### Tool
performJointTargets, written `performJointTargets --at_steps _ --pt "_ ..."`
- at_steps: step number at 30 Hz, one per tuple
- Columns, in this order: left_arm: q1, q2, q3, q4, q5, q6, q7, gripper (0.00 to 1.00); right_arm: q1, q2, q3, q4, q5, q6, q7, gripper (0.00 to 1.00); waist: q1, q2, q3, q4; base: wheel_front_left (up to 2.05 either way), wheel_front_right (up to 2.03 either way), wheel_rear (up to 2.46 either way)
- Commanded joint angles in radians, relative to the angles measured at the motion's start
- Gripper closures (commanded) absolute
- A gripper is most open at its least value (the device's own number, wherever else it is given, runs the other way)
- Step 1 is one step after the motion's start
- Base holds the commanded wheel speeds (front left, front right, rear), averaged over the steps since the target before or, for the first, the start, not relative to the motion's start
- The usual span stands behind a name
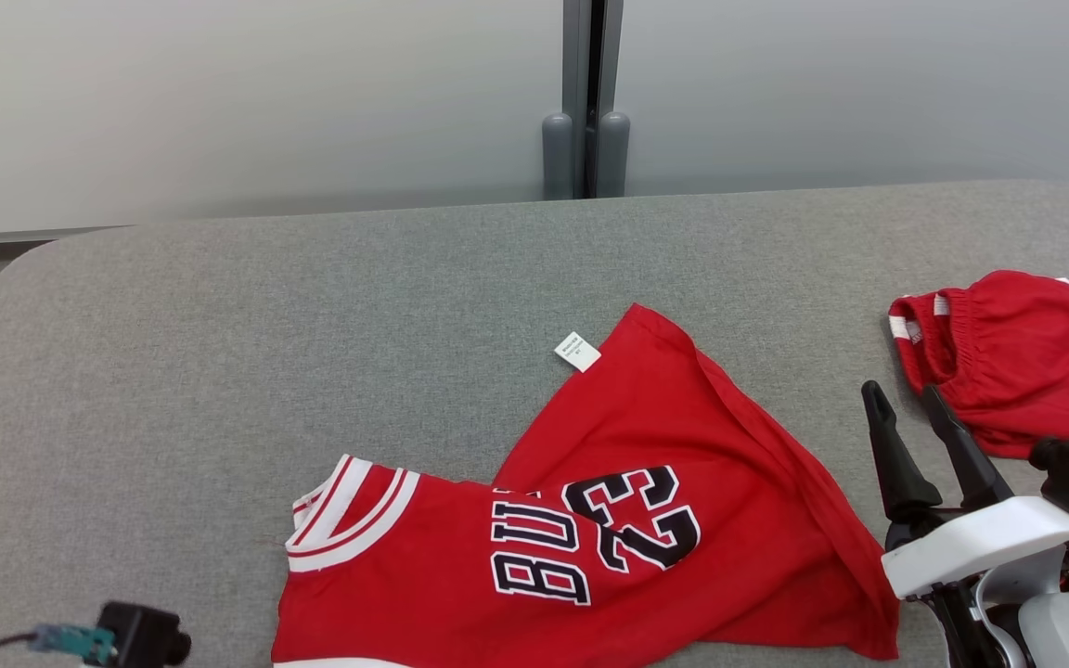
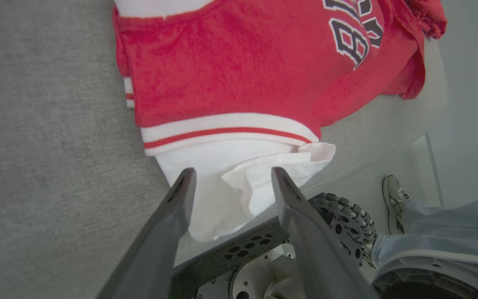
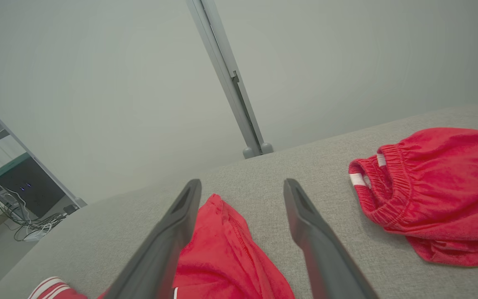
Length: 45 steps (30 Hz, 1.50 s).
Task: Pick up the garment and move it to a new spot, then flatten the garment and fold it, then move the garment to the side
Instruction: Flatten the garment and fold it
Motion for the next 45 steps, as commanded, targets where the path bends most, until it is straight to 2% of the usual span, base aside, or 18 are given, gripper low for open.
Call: performJointTargets --at_steps 1,4,7,12,13,14,15,18,24,29,33,42,45 --pt "-0.026 0.015 0.022 -0.010 0.011 -0.005 -0.021 0.00 0.003 0.001 -0.004 -0.001 -0.005 0.000 0.000 0.00 0.0000 0.0000 -0.004 -0.001 0.00 0.00 0.00" --pt "-0.071 0.032 0.072 -0.018 0.030 0.009 -0.065 0.00 0.001 0.002 -0.004 -0.003 -0.006 0.000 0.003 0.00 0.0000 0.0000 -0.006 -0.002 0.00 0.00 0.00" --pt "-0.131 0.038 0.101 -0.001 0.062 0.026 -0.058 0.00 -0.012 0.006 0.001 -0.006 -0.009 0.000 0.005 0.00 0.0000 0.0000 -0.002 -0.007 0.00 0.00 0.00" --pt "-0.220 0.018 0.121 0.055 0.048 -0.001 0.022 0.00 -0.030 0.009 0.013 -0.010 -0.009 0.000 0.001 0.00 0.0000 0.0000 0.014 -0.031 0.00 0.00 0.00" --pt "-0.241 0.006 0.121 0.073 0.031 -0.014 0.058 0.00 -0.035 0.009 0.014 -0.010 -0.009 0.000 -0.001 0.00 0.0000 0.0000 0.020 -0.039 0.00 0.00 0.00" --pt "-0.290 -0.010 0.114 0.115 0.009 -0.041 0.146 0.00 -0.048 0.009 0.017 -0.011 -0.009 0.000 -0.005 0.00 0.0000 0.0000 0.036 -0.056 0.00 0.00 0.00" --pt "-0.290 -0.010 0.114 0.115 0.009 -0.041 0.146 0.00 -0.048 0.009 0.017 -0.011 -0.009 0.000 -0.005 0.00 0.0000 0.0000 0.036 -0.056 0.00 0.00 0.00" --pt "-0.350 -0.046 0.116 0.187 -0.053 -0.081 0.264 0.00 -0.065 0.012 0.023 -0.005 -0.007 0.000 -0.013 0.00 0.0000 0.0000 0.058 -0.089 0.00 0.00 0.00" --pt "-0.439 -0.076 0.089 0.305 -0.089 -0.116 0.449 0.00 -0.097 0.024 0.034 0.012 0.004 0.000 -0.036 0.00 0.0000 0.0000 0.107 -0.163 0.00 0.00 0.00" --pt "-0.459 -0.085 0.087 0.389 -0.098 -0.131 0.495 0.00 -0.109 0.031 0.038 0.027 0.007 0.000 -0.057 0.00 0.0000 0.0000 0.142 -0.212 0.00 0.00 0.00" --pt "-0.465 -0.071 0.079 0.430 -0.106 -0.140 0.536 0.00 -0.120 0.030 0.038 0.039 0.014 0.000 -0.072 0.00 0.0000 0.0000 0.158 -0.232 0.00 0.00 0.00" --pt "-0.477 -0.056 0.054 0.486 -0.068 -0.134 0.572 0.00 -0.126 0.029 0.045 0.060 0.022 0.000 -0.088 0.00 0.0000 0.0000 0.163 -0.236 0.00 0.00 0.00" --pt "-0.464 -0.067 0.052 0.481 -0.097 -0.140 0.596 0.00 -0.128 0.030 0.049 0.067 0.023 0.000 -0.087 0.00 0.0000 0.0000 0.163 -0.230 0.00 0.00 0.00"
